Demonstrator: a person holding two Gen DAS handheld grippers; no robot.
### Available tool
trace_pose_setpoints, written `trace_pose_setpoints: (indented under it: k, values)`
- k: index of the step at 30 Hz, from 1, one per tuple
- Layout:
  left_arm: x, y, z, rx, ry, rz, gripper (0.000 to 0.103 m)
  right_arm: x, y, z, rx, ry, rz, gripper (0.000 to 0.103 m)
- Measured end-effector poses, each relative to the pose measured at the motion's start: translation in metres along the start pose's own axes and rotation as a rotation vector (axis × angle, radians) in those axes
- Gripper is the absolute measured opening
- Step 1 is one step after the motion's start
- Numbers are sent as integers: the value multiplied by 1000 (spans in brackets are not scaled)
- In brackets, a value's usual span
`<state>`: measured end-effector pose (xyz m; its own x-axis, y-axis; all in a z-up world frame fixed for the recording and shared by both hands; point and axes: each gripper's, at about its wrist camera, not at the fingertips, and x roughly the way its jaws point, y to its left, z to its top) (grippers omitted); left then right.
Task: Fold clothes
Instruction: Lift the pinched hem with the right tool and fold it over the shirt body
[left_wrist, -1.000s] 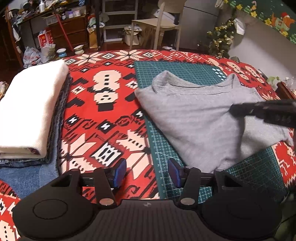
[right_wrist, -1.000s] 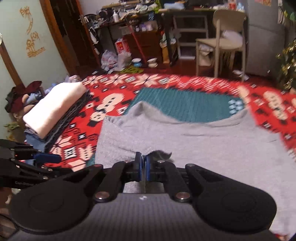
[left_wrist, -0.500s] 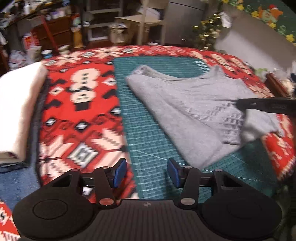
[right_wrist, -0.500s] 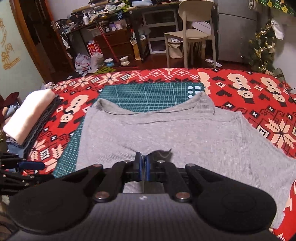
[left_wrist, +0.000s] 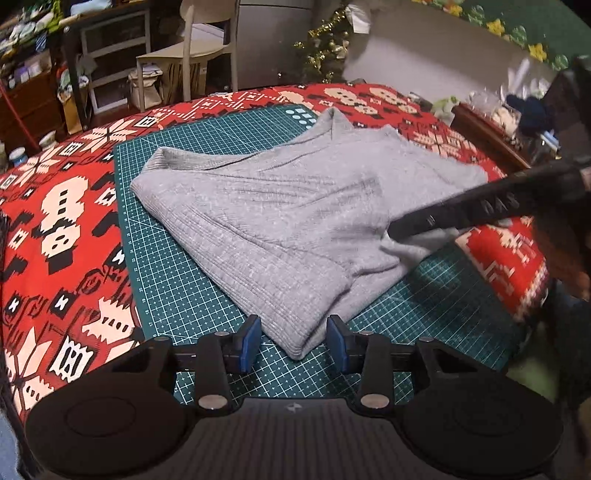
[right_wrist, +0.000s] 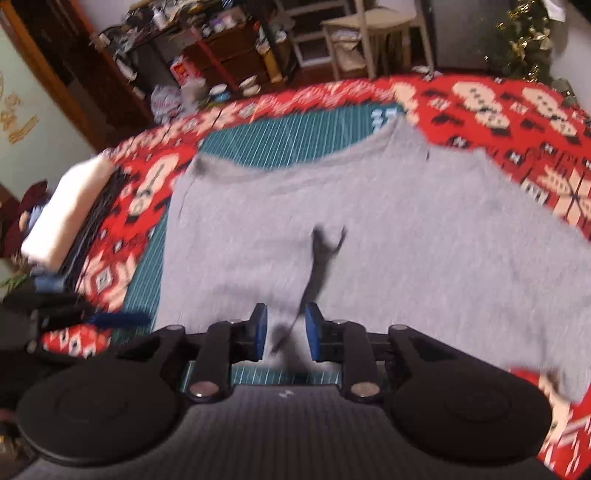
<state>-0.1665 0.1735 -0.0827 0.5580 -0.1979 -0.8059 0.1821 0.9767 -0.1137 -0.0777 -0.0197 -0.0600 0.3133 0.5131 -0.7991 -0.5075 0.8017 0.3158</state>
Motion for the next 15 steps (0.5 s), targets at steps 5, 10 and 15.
trace_pose_setpoints:
  k: [5, 10, 15]
  values:
    - [7, -3, -4, 45, 0, 48, 19, 9, 14, -10, -58, 27, 28, 24]
    - [6, -3, -6, 56, -11, 71, 7, 7, 15, -12, -101, 44, -11, 2]
    - [3, -6, -11, 84, -3, 85, 7, -3, 12, -19, -119, 61, -18, 2]
